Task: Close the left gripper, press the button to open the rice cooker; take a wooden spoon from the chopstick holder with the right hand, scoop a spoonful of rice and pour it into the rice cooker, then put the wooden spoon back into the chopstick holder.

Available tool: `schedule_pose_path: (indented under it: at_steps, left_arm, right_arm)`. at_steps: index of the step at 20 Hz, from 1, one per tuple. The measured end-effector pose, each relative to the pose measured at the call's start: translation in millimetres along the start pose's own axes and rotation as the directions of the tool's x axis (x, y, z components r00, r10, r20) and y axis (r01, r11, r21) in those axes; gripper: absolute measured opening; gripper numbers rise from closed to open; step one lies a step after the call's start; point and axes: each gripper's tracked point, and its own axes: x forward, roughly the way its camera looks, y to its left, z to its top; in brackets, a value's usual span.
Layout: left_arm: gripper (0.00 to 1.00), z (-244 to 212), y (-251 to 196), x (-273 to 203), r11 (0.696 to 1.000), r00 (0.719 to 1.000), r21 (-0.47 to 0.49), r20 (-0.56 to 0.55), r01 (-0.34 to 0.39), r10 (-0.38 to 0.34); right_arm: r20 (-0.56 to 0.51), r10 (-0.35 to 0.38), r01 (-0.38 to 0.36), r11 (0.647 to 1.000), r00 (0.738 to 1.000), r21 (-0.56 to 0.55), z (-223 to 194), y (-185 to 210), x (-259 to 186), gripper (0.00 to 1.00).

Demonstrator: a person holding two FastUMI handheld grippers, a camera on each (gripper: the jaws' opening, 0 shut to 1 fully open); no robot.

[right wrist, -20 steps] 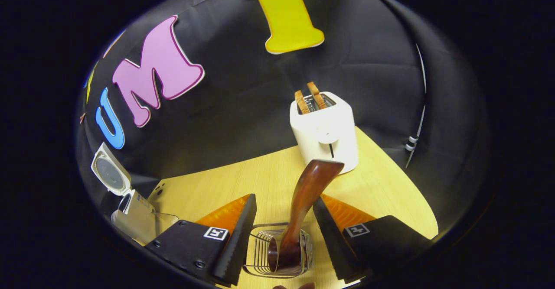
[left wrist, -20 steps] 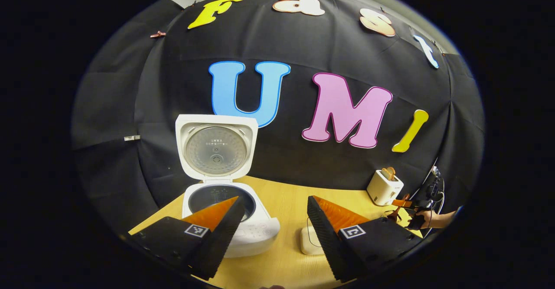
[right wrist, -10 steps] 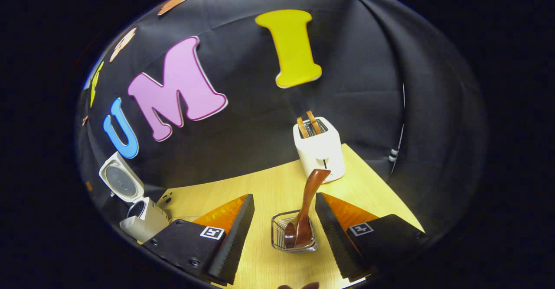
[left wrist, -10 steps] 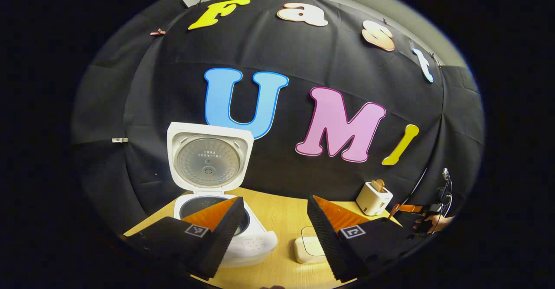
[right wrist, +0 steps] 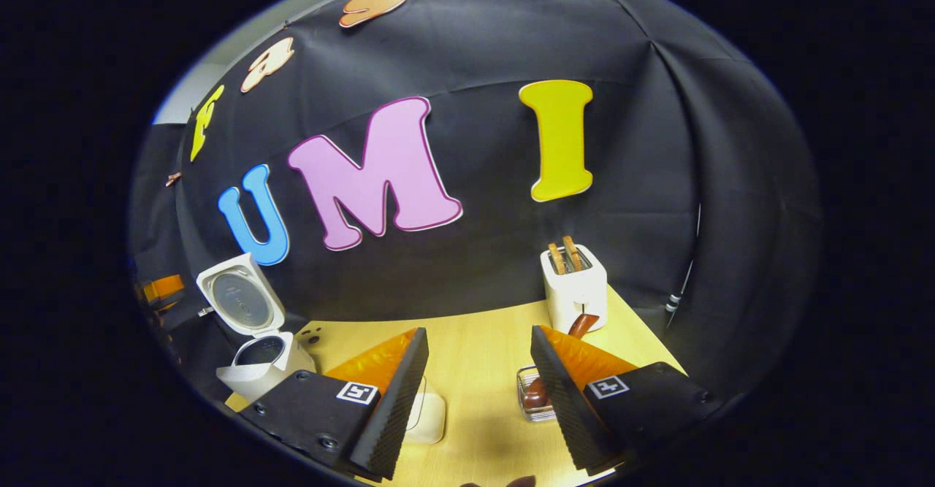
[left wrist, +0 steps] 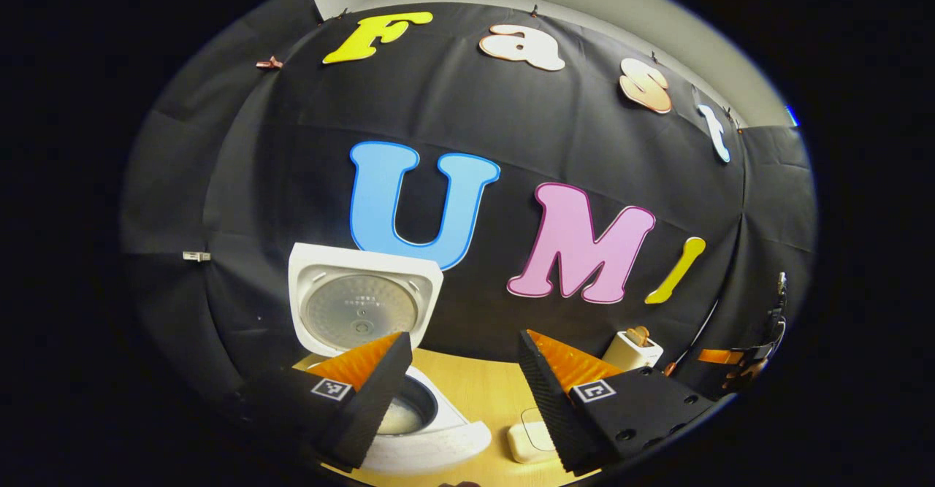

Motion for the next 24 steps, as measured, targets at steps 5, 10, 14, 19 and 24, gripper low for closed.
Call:
schedule_pose_path:
  at_steps: [5, 10, 14, 19, 24]
  left_arm:
    - [0.94, 52, 37, 44, 0.994, 0.995, 0.087, 0.077, -0.063, 0.056]
    - [0.95, 97, 85, 113, 0.972, 0.977, 0.149, 0.135, -0.182, 0.163]
    - [0.95, 94, 108, 162, 0.963, 0.974, 0.158, 0.093, -0.218, 0.205]
    - [0.95, 77, 135, 195, 0.941, 0.962, 0.204, 0.03, -0.271, 0.271]
    - [0.95, 43, 146, 207, 0.934, 0.951, 0.224, -0.069, -0.279, 0.301]
  right_arm:
    - [-0.02, 0.006, -0.007, 0.999, 1.0, -0.048, -8, 12, -18, 0.88]
    - [-0.021, -0.022, 0.02, 0.996, 1.0, -0.092, -11, 10, -37, 0.88]
    - [-0.008, -0.053, 0.052, 0.995, 0.999, -0.091, -7, 1, -51, 0.88]
    - [-0.008, -0.084, 0.082, 0.992, 0.996, -0.098, -9, -10, -61, 0.88]
    - [-0.011, -0.11, 0.108, 0.99, 0.994, -0.093, -13, -19, -67, 0.88]
